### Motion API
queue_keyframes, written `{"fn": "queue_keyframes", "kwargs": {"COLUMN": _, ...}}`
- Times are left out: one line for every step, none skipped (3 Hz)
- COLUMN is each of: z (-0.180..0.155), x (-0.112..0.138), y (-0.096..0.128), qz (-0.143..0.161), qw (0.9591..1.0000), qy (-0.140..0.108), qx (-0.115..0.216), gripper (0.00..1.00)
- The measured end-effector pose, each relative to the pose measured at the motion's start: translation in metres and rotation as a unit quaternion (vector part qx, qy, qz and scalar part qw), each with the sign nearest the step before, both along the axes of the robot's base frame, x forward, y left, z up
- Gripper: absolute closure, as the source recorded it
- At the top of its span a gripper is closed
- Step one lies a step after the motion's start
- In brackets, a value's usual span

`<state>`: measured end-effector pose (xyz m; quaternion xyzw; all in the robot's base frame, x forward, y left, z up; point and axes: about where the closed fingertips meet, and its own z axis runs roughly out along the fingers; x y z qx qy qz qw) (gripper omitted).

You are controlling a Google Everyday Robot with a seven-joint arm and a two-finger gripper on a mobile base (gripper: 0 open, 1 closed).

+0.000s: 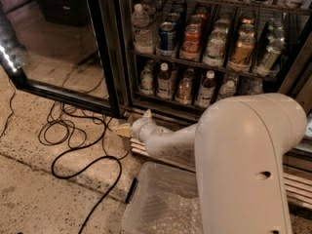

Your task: Pick 7up can from bottom shelf of fridge

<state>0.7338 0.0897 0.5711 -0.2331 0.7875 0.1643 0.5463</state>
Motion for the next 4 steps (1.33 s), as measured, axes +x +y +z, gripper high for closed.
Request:
{"fn": "queue_keyframes", "kwargs": {"z": -0.001, "x": 0.006, "y": 0.004, "qz": 0.003, "qw": 0.9999, "qy": -0.008, "qx": 0.006, "gripper": 0.0}}
{"fn": "queue_keyframes", "kwargs": {"z": -0.004, "x": 0.035, "y": 0.005, "qz": -0.026, "qw": 0.9988, "qy": -0.038, "qx": 0.016, "gripper": 0.0}}
{"fn": "queue_keyframes", "kwargs": {"z": -0.003, "x": 0.064, "y": -0.006, "qz": -0.079, "qw": 0.9944, "qy": -0.068, "qx": 0.019, "gripper": 0.03}}
{"fn": "queue_keyframes", "kwargs": {"z": -0.002, "x": 0.081, "y": -0.02, "qz": -0.123, "qw": 0.9885, "qy": -0.085, "qx": 0.02, "gripper": 0.06}}
